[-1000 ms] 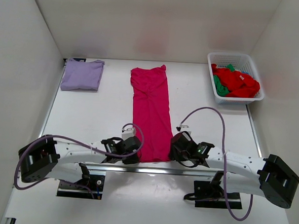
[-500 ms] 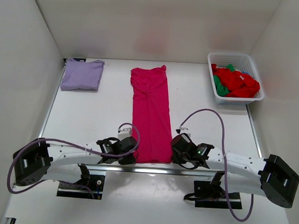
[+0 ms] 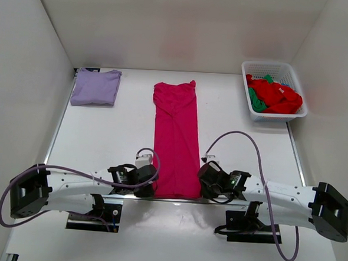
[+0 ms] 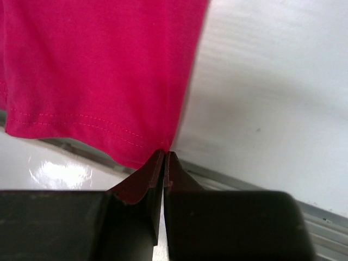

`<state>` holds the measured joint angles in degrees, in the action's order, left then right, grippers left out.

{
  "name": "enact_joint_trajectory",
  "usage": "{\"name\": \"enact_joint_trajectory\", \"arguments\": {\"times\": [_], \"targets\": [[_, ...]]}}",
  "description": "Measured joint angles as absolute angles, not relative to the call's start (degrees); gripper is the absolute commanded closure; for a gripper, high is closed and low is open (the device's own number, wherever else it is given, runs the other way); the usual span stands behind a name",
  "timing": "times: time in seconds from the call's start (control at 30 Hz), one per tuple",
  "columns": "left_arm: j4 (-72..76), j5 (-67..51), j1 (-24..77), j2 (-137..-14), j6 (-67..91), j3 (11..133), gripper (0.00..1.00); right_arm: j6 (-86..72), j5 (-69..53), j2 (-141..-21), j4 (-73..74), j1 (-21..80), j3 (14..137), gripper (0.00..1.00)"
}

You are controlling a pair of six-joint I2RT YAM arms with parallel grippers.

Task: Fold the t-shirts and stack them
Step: Grab the bottom of the folded rectangular tshirt with both arms

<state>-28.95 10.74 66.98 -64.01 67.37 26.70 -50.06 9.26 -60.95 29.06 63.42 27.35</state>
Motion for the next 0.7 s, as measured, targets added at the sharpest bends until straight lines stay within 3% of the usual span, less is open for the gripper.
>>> {"name": "enact_joint_trajectory", "arguments": {"times": [0.13, 0.23, 0.3, 0.57, 0.7], "targets": [[-31.77, 10.57, 67.68, -62.3, 67.48, 27.31, 1.0, -50.92, 9.19, -61.43, 31.33, 65.6, 29.12, 0.98], [-32.56, 10.55, 67.09, -61.08, 67.24, 28.16, 1.0, -51.64, 9.23, -61.36, 31.44, 65.6, 29.78, 0.72], [-32.56, 10.46, 66.7, -60.55, 67.26, 28.16, 1.0, -52.14, 9.08, -61.14, 31.51, 65.19, 29.63, 0.63], [-32.32, 10.07, 66.94, -60.88, 67.4, 28.05, 1.0, -55.42, 8.29, -59.77, 30.63, 64.86, 28.4, 0.46], [-32.32, 10.02, 67.07, -61.21, 67.4, 28.05, 1.0, -56.49, 7.88, -62.74, 30.33, 65.45, 28.47, 0.45]]}}
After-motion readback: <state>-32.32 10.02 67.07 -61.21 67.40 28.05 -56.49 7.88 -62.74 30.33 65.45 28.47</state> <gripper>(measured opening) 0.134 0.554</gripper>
